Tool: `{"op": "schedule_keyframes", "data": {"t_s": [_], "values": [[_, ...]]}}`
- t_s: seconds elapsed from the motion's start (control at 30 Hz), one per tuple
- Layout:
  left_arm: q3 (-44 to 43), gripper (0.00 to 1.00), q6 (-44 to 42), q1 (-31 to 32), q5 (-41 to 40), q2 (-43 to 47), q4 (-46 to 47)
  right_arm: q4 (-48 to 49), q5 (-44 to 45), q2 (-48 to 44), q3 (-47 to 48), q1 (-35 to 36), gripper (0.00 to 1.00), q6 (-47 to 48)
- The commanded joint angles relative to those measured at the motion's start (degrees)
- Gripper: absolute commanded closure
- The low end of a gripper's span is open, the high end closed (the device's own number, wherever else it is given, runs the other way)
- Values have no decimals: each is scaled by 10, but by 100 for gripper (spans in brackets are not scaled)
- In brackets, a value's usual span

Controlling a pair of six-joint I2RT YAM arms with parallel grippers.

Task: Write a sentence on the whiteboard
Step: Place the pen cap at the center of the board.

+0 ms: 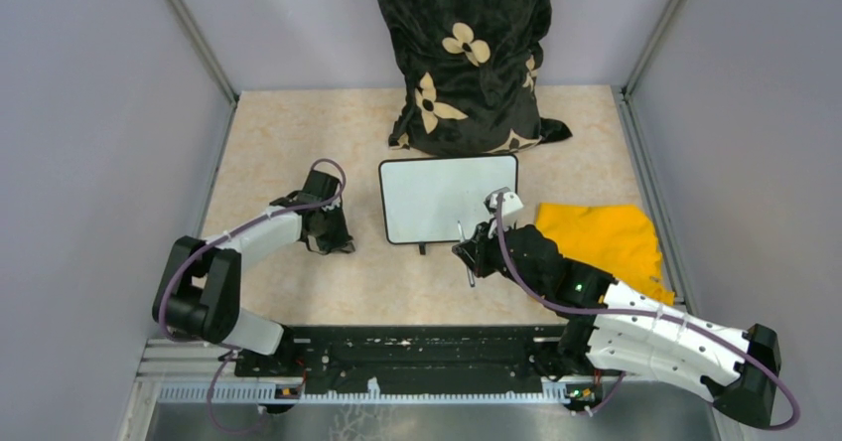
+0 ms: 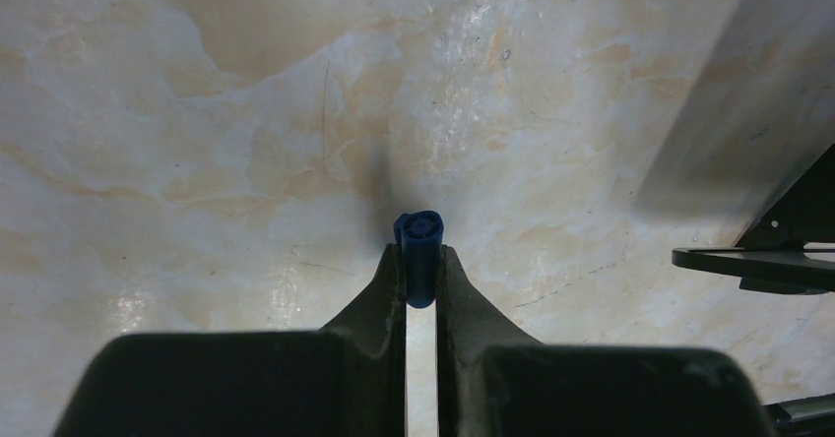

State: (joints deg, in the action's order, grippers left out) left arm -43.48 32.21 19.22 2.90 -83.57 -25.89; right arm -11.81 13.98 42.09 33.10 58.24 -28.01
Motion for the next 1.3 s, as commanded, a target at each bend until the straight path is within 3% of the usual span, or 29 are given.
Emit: {"op": "schedule_keyframes", "data": {"t_s": [0.0, 1.27], "values": [[-11, 90, -7, -2, 15, -18, 5, 27, 10, -5, 21, -1, 100, 9], [-9, 68, -8, -2, 25, -35, 3, 5, 16, -36, 16, -1, 100, 2]]}}
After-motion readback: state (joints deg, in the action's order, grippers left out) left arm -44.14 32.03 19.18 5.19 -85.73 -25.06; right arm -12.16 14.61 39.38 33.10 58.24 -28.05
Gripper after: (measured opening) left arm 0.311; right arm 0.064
